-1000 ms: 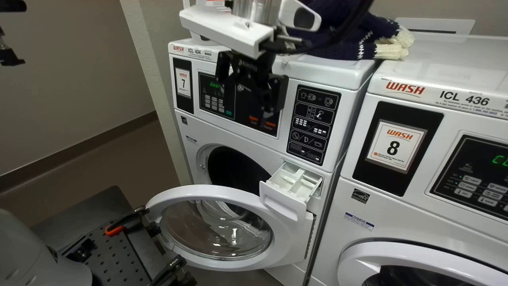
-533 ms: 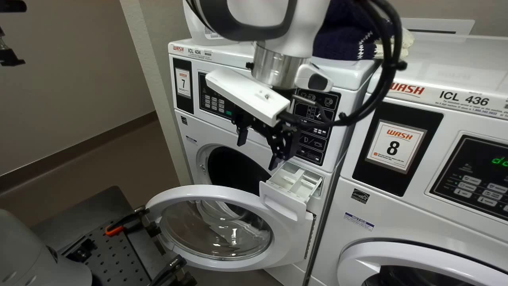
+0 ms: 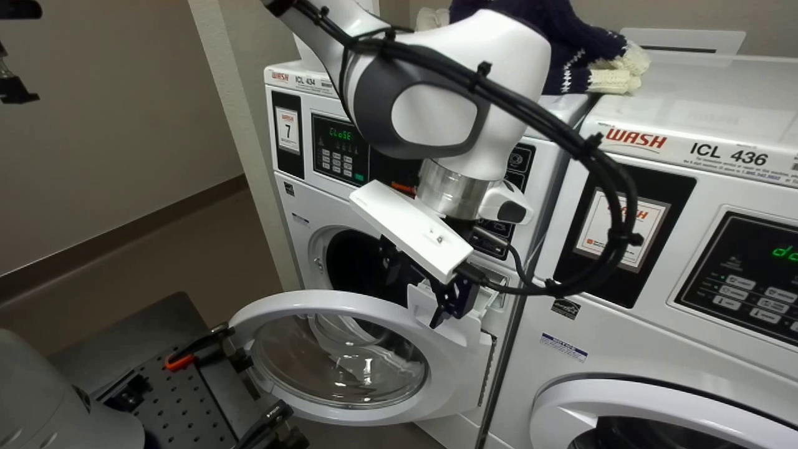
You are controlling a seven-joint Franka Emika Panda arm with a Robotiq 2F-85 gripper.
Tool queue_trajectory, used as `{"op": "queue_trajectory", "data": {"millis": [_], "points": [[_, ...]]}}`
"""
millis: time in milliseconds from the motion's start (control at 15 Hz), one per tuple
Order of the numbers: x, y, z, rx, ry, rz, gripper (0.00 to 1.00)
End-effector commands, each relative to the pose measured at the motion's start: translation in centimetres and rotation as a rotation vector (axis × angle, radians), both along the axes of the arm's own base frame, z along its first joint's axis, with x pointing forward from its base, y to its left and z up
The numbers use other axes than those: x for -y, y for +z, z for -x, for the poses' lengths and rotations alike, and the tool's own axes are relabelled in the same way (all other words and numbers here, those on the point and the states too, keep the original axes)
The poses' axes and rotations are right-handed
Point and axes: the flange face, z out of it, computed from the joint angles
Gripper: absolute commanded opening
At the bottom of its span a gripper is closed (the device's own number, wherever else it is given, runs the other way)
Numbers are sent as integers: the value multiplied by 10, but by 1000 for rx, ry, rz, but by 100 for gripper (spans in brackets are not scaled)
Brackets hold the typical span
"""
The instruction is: Close the detergent dispenser of the washing machine to the left.
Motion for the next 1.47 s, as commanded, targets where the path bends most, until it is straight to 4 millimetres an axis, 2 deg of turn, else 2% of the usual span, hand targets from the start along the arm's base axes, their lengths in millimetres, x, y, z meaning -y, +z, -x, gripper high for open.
{"op": "queue_trajectory", "data": {"millis": [0,667,1000,1400], "points": [[8,-24,4,-2,30,-2,100],[15,-94,-3,29,107,8,100],[8,-112,-16,103,85,24,100],[-11,-131,-41,191,119,63,100]]}}
